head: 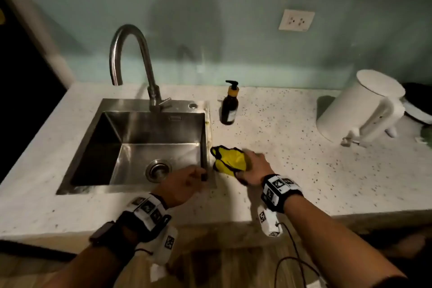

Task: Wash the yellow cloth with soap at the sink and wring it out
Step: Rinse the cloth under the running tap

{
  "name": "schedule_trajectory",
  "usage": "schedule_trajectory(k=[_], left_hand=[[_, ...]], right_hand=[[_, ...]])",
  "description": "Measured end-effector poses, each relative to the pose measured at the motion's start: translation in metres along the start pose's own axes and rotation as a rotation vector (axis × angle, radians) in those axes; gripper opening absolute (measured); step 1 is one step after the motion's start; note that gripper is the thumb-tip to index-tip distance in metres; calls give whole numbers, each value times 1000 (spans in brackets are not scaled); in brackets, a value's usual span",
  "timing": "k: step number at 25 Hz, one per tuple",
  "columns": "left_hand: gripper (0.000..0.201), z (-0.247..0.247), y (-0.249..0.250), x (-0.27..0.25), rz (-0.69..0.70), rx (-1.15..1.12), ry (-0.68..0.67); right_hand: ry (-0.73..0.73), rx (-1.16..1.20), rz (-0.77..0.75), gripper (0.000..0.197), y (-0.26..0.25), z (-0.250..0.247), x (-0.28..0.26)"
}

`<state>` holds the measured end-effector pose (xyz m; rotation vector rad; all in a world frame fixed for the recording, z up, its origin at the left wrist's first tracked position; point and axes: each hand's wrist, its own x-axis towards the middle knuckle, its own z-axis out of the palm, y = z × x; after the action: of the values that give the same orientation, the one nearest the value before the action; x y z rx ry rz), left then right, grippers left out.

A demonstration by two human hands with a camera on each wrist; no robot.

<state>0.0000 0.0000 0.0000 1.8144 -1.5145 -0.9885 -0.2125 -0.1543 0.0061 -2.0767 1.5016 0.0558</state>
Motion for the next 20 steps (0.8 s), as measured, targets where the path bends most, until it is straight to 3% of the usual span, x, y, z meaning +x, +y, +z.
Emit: schedule_trajectory(k=[3,5,7,9,10,12,15,16,18,20], left_hand=[[46,-24,-10,17,-17,-78,-92],[70,-41,-21,31,17,-24,-78],[88,-60,-29,47,72,-10,-23],[80,-71,-38,58,291,-178,42],[70,-76,-39,58,309,-291,102],[58,-92,-47,54,182,-456,271],[41,-114,-63,47,75,-548,415],[45,-122,-71,45,52,-539,464],[54,-138,-77,41,11,-540,553],[58,-146,-82,39,-22,-556,604]], right_hand=[[-15,-87,-28,43,-21,6,25],[30,145,-31,30,-48,8,35],[77,418,-132,28,-88,11,45],[2,595,-244,32,-129,16,50],[-70,672,-305,35,-146,18,49],[-206,733,-384,37,-173,19,55],[-336,724,-398,27,-201,13,73],[-343,737,-380,21,-210,11,81],[-211,630,-401,21,-226,10,112],[-67,297,-513,29,-234,13,154]])
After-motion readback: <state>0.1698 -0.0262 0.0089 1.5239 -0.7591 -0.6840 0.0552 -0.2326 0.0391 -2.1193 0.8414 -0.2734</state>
